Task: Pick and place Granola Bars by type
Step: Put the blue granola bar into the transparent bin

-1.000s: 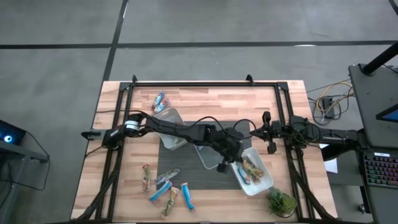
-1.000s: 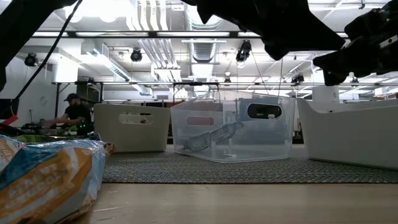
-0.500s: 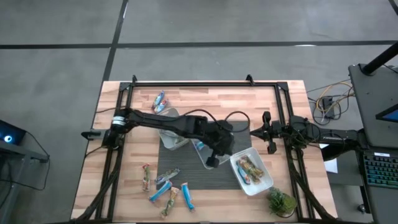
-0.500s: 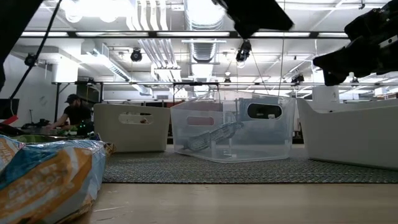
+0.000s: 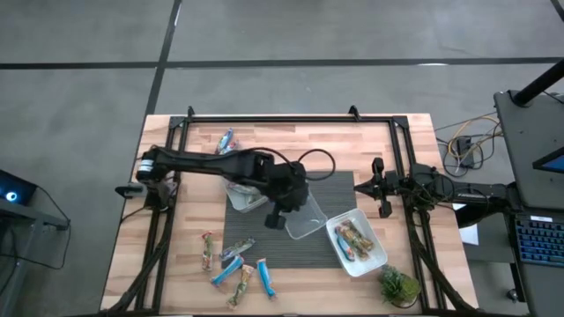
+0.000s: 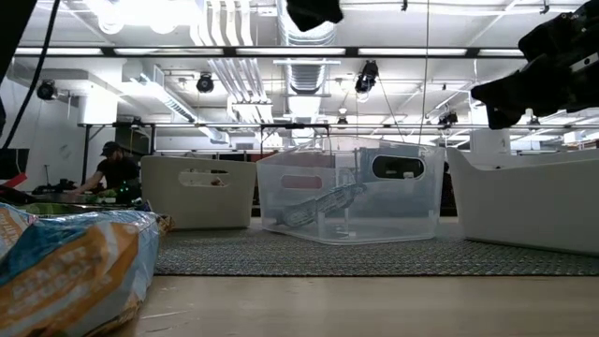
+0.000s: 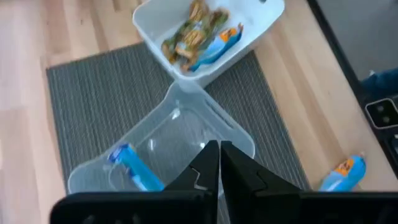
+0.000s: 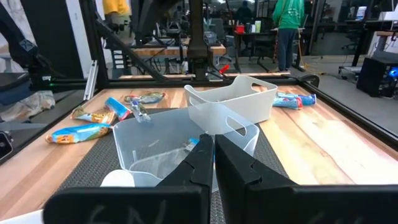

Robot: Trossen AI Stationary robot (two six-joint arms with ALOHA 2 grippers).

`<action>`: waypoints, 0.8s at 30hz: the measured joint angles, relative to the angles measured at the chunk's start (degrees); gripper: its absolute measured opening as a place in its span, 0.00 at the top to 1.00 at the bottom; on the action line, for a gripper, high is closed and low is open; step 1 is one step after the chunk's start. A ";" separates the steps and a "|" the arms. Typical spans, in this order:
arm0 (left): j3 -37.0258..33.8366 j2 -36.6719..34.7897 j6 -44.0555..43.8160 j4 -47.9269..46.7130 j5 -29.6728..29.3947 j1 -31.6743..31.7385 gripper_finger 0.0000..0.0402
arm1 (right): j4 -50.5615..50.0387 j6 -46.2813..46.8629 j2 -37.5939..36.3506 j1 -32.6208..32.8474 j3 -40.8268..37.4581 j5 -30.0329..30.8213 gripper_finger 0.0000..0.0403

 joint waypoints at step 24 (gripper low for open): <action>-17.16 -17.06 -16.03 -5.25 -5.76 -0.72 1.00 | 0.00 0.02 -0.02 0.00 0.00 -0.02 0.98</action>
